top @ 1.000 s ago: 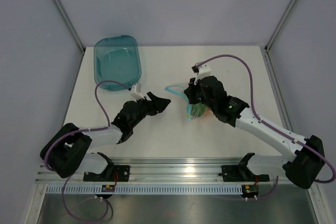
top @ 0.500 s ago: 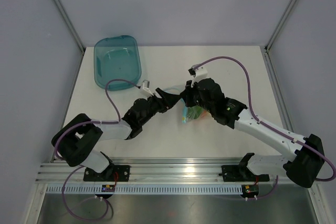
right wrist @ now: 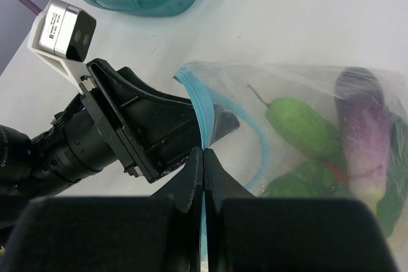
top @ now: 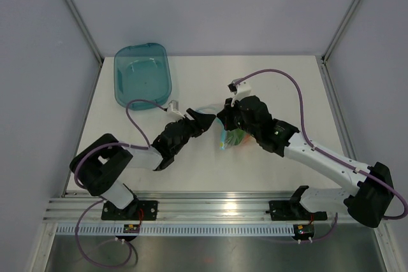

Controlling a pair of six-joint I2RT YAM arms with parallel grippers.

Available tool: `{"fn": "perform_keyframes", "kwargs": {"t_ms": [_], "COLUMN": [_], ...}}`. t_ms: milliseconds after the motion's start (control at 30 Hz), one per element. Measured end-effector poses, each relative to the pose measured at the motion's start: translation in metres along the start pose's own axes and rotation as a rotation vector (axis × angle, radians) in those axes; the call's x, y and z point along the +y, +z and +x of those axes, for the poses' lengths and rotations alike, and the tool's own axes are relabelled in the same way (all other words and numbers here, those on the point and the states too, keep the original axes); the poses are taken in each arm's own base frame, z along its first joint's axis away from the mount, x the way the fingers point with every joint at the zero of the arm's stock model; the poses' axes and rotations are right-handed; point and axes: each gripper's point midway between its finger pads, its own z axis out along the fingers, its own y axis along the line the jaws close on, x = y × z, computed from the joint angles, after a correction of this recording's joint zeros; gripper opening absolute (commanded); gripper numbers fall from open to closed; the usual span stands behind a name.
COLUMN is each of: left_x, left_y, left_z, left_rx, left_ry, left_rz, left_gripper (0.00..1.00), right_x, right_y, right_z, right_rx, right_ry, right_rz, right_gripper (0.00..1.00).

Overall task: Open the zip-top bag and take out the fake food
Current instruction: Open the zipper of the food storage bag at the center of the board.

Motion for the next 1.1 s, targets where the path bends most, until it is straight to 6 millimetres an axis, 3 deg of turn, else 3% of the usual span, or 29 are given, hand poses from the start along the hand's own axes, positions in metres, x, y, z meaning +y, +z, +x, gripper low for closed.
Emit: {"fn": "perform_keyframes", "kwargs": {"t_ms": [267,400,800,1100], "left_x": [0.015,0.013,-0.001,-0.01], "left_y": [0.01,0.012,0.012,0.01], "left_z": [0.001,-0.004,-0.01,-0.013], "left_rx": [-0.04,-0.068,-0.092,-0.017], "left_ry": [0.073,0.1,0.125,0.117], "left_rz": [-0.003,0.008,0.069,-0.039], "left_gripper": [0.61,0.51,0.01,0.0], "right_x": [0.004,0.006,0.009,-0.002], "right_y": [0.001,0.0,0.0,0.001], "right_z": [0.001,0.004,0.004,0.001], "right_rx": [-0.002,0.0,0.002,-0.019], "right_ry": [0.01,0.014,0.018,0.001], "right_rz": [-0.023,-0.038,-0.058,0.002], "right_gripper": [0.0,0.0,0.0,0.0]}}
